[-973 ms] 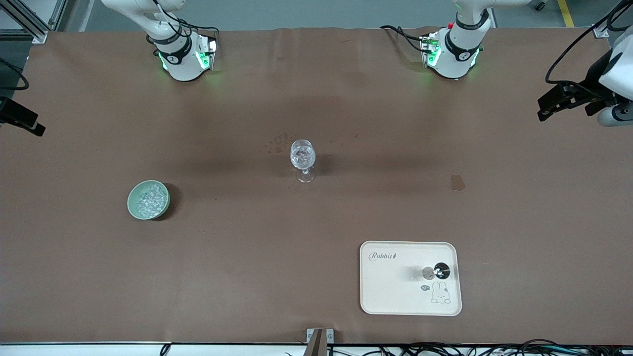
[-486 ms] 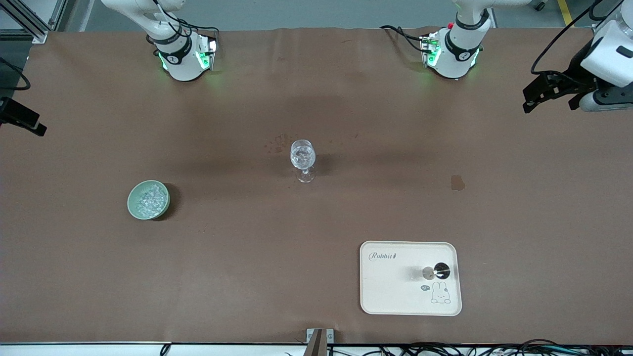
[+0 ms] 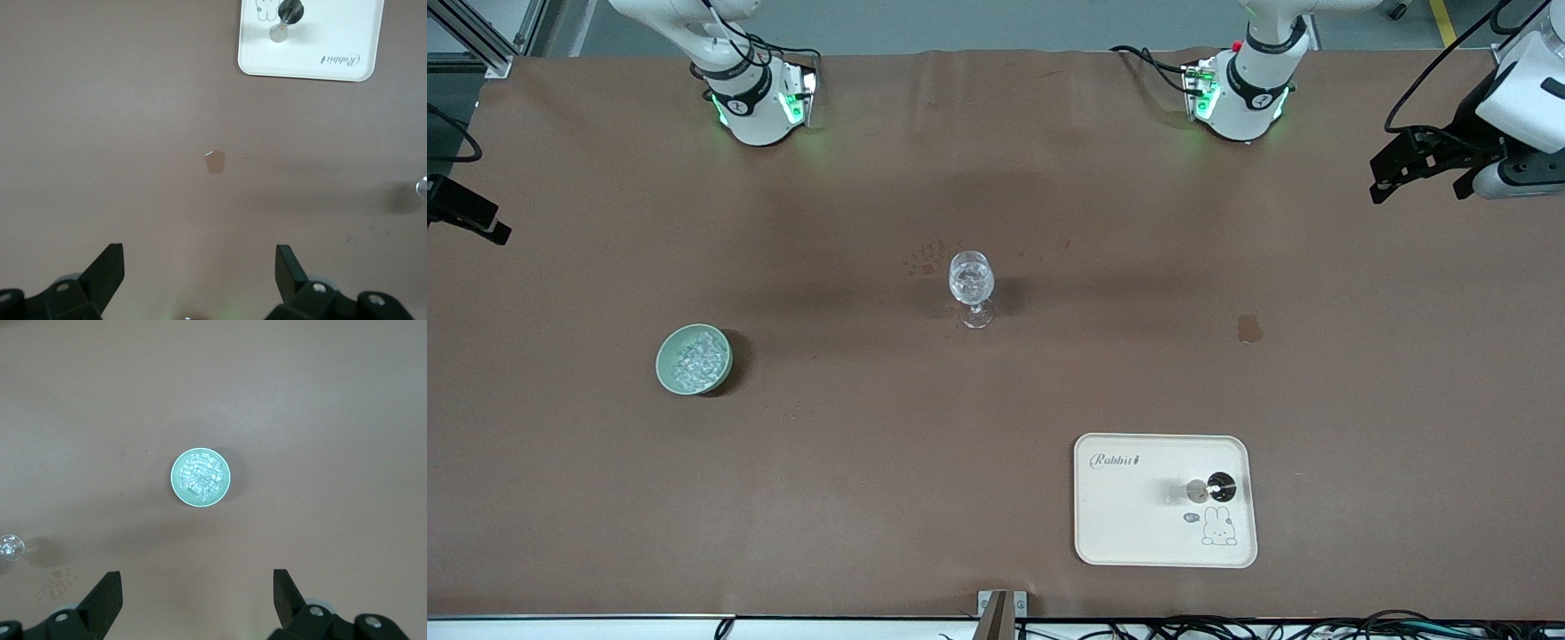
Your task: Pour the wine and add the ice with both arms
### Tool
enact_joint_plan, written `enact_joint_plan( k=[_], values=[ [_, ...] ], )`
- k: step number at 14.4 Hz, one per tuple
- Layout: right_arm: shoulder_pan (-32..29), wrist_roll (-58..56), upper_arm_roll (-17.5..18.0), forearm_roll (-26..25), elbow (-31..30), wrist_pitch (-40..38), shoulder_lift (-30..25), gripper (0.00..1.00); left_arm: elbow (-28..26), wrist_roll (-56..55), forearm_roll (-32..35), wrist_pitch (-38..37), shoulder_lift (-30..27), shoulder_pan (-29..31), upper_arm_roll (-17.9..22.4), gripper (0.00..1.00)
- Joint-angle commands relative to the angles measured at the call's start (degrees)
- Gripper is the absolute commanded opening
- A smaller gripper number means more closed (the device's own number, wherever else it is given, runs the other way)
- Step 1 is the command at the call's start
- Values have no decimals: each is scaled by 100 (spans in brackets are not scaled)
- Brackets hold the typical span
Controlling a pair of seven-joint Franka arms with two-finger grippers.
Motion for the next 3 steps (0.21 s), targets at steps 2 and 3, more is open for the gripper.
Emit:
enact_joint_plan(
  k=[2, 3],
  values=[
    [-18, -82, 6, 71, -148, -2, -142, 100, 292, 402, 17, -185, 143, 55, 54, 100],
    [-18, -82, -3, 71, -148, -2, -142, 100, 301, 384, 17, -185, 151, 64, 54, 100]
  ],
)
